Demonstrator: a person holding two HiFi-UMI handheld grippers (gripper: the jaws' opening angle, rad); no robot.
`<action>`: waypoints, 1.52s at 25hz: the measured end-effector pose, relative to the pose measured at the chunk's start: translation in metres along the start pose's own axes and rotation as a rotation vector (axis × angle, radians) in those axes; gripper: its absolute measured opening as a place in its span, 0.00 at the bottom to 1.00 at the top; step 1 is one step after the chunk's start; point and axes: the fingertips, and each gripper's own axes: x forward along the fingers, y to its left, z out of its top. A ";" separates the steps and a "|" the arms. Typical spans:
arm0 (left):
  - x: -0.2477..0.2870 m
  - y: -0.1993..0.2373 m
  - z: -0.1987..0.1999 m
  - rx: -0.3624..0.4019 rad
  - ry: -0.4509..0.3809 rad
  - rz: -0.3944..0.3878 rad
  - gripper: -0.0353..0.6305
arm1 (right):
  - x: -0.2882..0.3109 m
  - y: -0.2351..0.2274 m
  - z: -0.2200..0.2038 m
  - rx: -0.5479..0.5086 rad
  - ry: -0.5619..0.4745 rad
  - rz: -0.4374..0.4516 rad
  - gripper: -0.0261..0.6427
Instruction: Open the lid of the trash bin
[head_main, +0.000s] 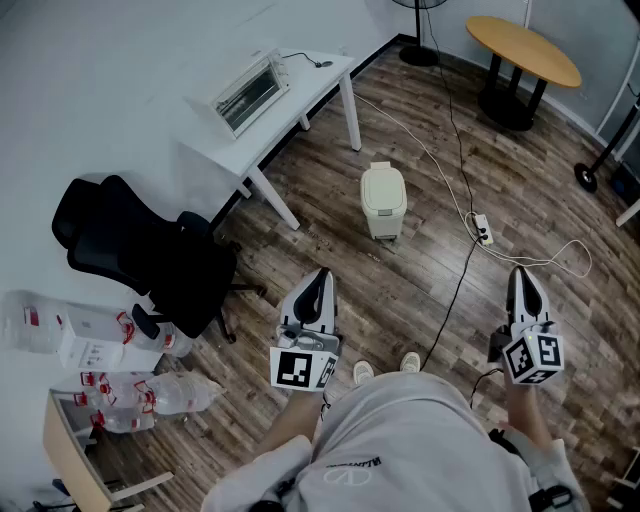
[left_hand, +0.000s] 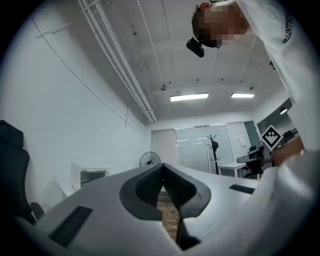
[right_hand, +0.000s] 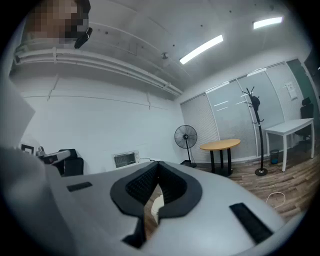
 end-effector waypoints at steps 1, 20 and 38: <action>0.000 0.000 0.000 0.000 0.000 -0.001 0.05 | 0.000 -0.001 0.000 -0.001 0.001 -0.001 0.06; 0.007 -0.018 -0.004 0.001 0.018 0.014 0.05 | 0.003 -0.019 -0.004 0.031 0.017 0.028 0.06; 0.036 -0.042 -0.022 0.017 0.070 0.067 0.05 | 0.040 -0.052 -0.020 0.040 0.063 0.101 0.06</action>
